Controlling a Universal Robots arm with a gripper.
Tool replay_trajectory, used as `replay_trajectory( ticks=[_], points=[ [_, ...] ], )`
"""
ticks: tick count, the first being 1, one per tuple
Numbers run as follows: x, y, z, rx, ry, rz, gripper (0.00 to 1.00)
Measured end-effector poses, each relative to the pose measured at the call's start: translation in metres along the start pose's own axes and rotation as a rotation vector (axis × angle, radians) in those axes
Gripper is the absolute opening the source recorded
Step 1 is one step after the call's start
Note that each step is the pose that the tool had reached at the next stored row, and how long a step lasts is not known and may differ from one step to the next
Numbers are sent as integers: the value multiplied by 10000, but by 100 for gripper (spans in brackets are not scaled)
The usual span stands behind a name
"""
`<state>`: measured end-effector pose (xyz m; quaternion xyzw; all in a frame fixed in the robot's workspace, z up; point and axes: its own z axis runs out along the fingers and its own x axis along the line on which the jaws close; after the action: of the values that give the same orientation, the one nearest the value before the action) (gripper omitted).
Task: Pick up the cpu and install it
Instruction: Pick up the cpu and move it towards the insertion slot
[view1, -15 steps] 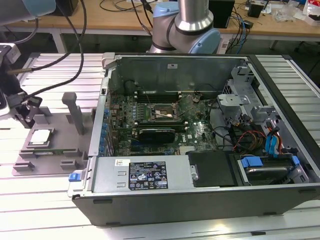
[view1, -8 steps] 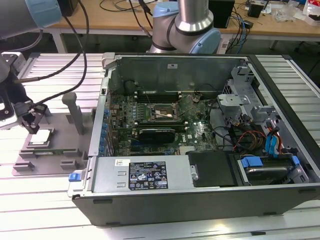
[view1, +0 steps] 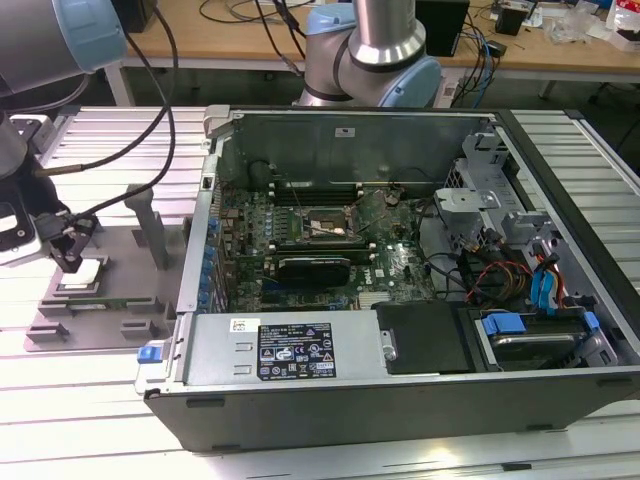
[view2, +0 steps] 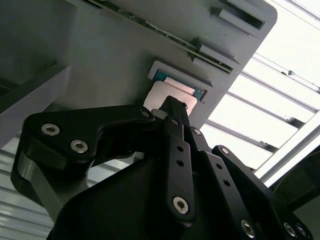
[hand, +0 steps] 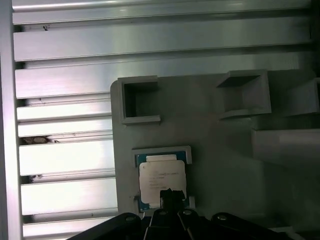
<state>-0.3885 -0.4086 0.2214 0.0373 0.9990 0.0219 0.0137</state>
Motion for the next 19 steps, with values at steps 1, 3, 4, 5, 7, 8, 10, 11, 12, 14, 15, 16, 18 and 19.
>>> replay_trajectory(
  ticks=[1,3,4,5,7,8,10,11,12,14,15,16,18,19],
  points=[
    [1,0,3,2,2,0,11],
    [1,0,4,1,2,0,11],
    [1,0,4,1,2,1,11],
    [1,0,4,0,1,0,11],
    [1,0,4,0,2,0,11],
    [1,0,5,1,1,0,29],
    [1,0,5,0,1,0,42],
    [1,0,5,1,1,0,54],
    [1,0,5,0,1,0,54],
    [1,0,6,1,1,0,66],
    [0,0,17,-5,-4,0,66],
    [1,0,28,-7,-1,-3,66],
    [3,-2,69,-9,8,-156,66],
    [3,-2,83,-12,12,-248,66]
  ],
)
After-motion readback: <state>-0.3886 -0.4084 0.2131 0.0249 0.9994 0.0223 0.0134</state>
